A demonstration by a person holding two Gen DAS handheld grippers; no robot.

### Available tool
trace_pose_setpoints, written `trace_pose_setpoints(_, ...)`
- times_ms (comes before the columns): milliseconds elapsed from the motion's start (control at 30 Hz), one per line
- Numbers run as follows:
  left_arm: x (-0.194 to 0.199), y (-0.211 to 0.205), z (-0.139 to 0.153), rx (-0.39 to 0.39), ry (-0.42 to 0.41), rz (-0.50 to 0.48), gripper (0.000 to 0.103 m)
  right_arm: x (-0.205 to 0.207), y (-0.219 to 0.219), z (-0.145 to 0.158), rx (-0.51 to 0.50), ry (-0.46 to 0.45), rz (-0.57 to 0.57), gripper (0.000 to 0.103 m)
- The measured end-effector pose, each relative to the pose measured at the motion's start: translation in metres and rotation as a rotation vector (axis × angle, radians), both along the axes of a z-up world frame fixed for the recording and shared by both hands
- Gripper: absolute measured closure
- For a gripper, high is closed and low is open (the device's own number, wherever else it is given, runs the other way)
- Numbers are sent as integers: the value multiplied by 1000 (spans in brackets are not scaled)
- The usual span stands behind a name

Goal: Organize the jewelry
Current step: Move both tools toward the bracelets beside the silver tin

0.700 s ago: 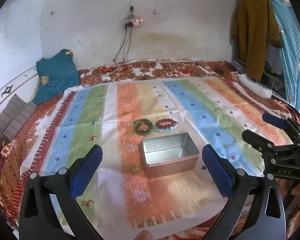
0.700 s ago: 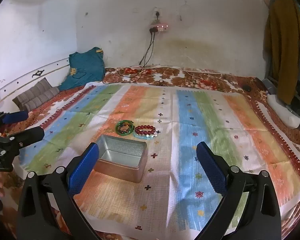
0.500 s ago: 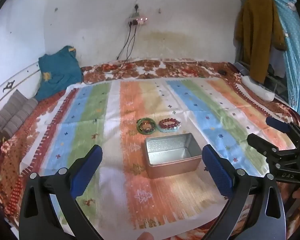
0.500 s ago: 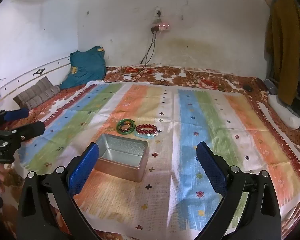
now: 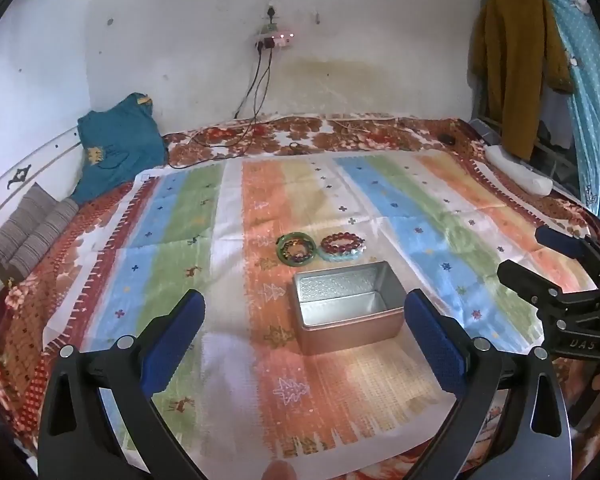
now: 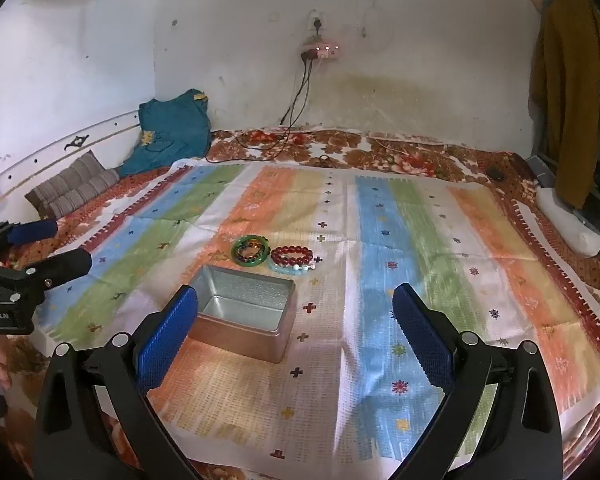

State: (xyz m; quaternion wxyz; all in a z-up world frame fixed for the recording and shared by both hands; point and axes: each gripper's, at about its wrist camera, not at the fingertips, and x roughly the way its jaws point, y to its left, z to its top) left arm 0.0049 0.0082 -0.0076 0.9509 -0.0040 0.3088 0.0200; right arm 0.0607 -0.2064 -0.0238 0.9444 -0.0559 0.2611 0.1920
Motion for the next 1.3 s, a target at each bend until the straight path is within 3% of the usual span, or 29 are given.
trace_pose_setpoints(867,7,17,-1,-15,44,78,6,7,-5,-5,16,31,-26,4)
trace_pose_setpoints(1300,13,18,-5,-16,80,72,6,21,-6,-8,5,84,-57,4)
